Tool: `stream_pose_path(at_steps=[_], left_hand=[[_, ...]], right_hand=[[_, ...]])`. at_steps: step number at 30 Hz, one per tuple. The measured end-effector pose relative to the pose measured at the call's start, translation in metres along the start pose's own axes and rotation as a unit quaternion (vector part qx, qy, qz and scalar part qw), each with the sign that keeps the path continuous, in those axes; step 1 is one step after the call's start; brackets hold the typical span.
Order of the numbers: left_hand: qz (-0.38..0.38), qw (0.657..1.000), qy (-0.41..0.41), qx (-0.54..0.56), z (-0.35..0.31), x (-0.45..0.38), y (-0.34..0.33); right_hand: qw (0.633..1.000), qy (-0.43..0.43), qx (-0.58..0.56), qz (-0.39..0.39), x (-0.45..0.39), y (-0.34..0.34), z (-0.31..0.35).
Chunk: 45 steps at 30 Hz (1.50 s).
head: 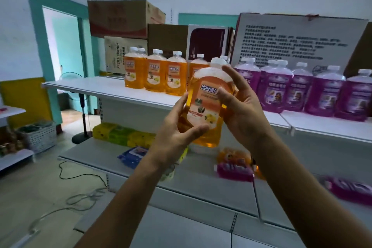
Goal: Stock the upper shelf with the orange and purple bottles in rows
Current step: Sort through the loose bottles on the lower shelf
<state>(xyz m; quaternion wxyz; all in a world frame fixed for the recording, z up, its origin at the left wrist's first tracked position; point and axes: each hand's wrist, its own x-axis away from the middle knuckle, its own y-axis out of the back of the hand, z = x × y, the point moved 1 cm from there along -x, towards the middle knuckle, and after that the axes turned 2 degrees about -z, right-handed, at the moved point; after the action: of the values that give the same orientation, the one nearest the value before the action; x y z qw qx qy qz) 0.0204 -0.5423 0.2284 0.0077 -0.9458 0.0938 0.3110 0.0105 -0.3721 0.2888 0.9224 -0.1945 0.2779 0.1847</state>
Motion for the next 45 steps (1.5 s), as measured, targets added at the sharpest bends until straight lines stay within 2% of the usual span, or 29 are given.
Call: stream_pose_path(at_steps=[3, 6, 9, 12, 15, 18, 22, 25, 29, 32, 38, 41, 45], left_hand=[[-0.033, 0.998, -0.035, -0.035, 0.017, -0.015, -0.004], [-0.035, 0.996, -0.06, -0.051, 0.026, -0.042, -0.002], [-0.026, 0.994, -0.088, -0.063, 0.034, -0.075, 0.002], [-0.017, 0.992, -0.101, -0.079, 0.042, -0.109, 0.008], [0.027, 0.99, -0.097, -0.1, 0.053, -0.142, 0.015], [0.071, 0.986, -0.07, -0.132, 0.068, -0.169, 0.022], [0.091, 0.982, -0.043, -0.162, 0.088, -0.18, 0.025], [0.117, 0.975, -0.016, -0.189, 0.093, -0.185, 0.03], [0.191, 0.957, 0.01, -0.22, 0.091, -0.197, 0.046], [0.229, 0.945, 0.009, -0.233, 0.084, -0.204, 0.053], [0.206, 0.947, -0.011, -0.245, 0.099, -0.2, 0.055], [0.184, 0.956, 0.006, -0.228, 0.103, -0.203, 0.06], [0.152, 0.957, 0.037, -0.246, 0.106, -0.206, 0.064]], right_hand=[[0.994, -0.006, 0.112, 0.011, -0.02, 0.004, 0.004], [0.959, 0.033, 0.278, 0.047, -0.043, 0.008, 0.007], [0.927, 0.06, 0.36, 0.086, -0.068, 0.016, 0.003], [0.912, 0.094, 0.395, 0.058, -0.09, 0.028, -0.01], [0.869, 0.166, 0.467, 0.014, -0.108, 0.041, -0.028], [0.858, 0.168, 0.486, 0.012, -0.123, 0.057, -0.044], [0.873, 0.127, 0.47, 0.01, -0.135, 0.074, -0.06], [0.863, 0.134, 0.487, -0.007, -0.136, 0.078, -0.069], [0.852, 0.132, 0.506, -0.02, -0.135, 0.074, -0.071], [0.828, 0.125, 0.545, -0.051, -0.136, 0.065, -0.073], [0.803, 0.131, 0.573, -0.097, -0.139, 0.051, -0.079], [0.79, 0.128, 0.588, -0.117, -0.14, 0.047, -0.08], [0.798, 0.096, 0.582, -0.125, -0.149, 0.052, -0.081]])
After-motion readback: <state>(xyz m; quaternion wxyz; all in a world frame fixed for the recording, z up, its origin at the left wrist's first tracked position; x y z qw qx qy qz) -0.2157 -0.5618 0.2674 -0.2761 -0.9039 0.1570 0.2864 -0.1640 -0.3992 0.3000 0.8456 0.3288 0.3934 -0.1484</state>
